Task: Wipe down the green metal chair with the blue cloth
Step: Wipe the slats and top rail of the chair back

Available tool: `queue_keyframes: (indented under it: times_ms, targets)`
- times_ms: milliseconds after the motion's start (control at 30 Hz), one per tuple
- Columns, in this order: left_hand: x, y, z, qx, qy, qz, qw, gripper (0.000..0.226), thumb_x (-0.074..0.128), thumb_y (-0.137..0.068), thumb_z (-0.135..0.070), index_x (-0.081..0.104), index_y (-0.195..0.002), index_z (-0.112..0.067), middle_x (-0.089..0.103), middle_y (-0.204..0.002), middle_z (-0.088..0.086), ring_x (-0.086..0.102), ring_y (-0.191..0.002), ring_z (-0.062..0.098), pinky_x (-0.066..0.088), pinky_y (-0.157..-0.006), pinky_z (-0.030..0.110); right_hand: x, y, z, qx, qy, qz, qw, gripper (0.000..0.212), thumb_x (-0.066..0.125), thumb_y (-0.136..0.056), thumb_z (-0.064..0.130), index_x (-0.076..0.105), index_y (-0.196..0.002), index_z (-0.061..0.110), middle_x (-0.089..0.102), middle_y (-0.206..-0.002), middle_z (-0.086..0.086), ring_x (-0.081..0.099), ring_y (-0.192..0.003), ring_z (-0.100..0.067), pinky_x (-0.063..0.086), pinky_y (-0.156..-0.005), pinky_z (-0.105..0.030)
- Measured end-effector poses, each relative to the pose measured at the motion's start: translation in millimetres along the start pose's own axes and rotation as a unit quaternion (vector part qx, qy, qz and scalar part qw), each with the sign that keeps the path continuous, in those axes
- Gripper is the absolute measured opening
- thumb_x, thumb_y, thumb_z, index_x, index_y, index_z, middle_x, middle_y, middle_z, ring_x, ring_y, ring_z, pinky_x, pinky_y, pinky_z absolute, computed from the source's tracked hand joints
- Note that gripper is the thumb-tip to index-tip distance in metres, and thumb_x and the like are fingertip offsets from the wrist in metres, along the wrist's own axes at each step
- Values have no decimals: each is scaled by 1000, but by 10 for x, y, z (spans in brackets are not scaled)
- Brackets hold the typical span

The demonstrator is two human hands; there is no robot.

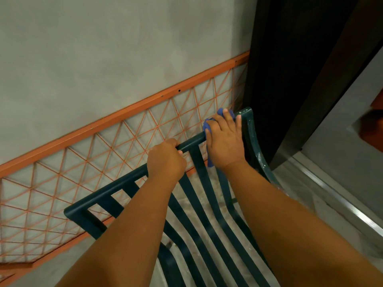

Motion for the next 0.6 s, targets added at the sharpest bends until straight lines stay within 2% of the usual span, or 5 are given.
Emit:
queue_keyframes:
  times_ms: [100, 167, 400, 500, 600]
  targets:
    - [24, 10, -82, -10, -15, 2, 1000, 29, 53, -89, -15, 56, -118, -18, 61, -93, 4, 54, -84, 23, 44, -70, 34, 73, 166, -57, -92, -27, 9, 995, 44, 57, -87, 16, 55, -130, 5, 52, -139, -14, 32, -140, -36, 22, -115, -55]
    - [64, 10, -153, 8, 1, 4, 1000, 42, 53, -88, -18, 47, -129, -19, 63, -103, 5, 57, -98, 27, 45, -92, 42, 81, 157, -262, -124, 4, 20, 992, 50, 63, -83, 10, 54, -132, 5, 53, -139, -15, 36, -138, -37, 30, -111, -55]
    - [249, -262, -476, 180, 30, -72, 980, 52, 49, -93, -27, 35, -142, -16, 43, -144, 3, 41, -132, 23, 20, -115, 51, -43, -116, -423, 4, -16, 8, 1000, 42, 50, -94, 6, 48, -136, 4, 42, -147, -16, 17, -146, -35, 11, -119, -50]
    - [306, -389, -631, 238, 21, -65, 969, 50, 44, -97, -27, 32, -144, -16, 35, -150, 6, 32, -139, 23, 12, -117, 50, -118, 82, -441, -13, -116, -7, 993, 40, 48, -97, 12, 49, -137, 5, 44, -147, -13, 19, -143, -22, 7, -120, -28]
    - [419, -481, -692, 277, -28, -6, 960, 52, 36, -100, -30, 23, -149, -19, 22, -156, 8, 18, -144, 23, 7, -118, 49, -293, 160, -566, 121, -214, -29, 969, 35, 44, -101, 22, 53, -133, 10, 55, -135, -10, 43, -132, -19, 26, -113, -22]
Point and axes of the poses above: each hand's wrist, its own y-axis away from the middle knuckle, its own x-axis out of the palm, z = x × y, the point moved 2 cm from there along -y, towards the middle knuckle
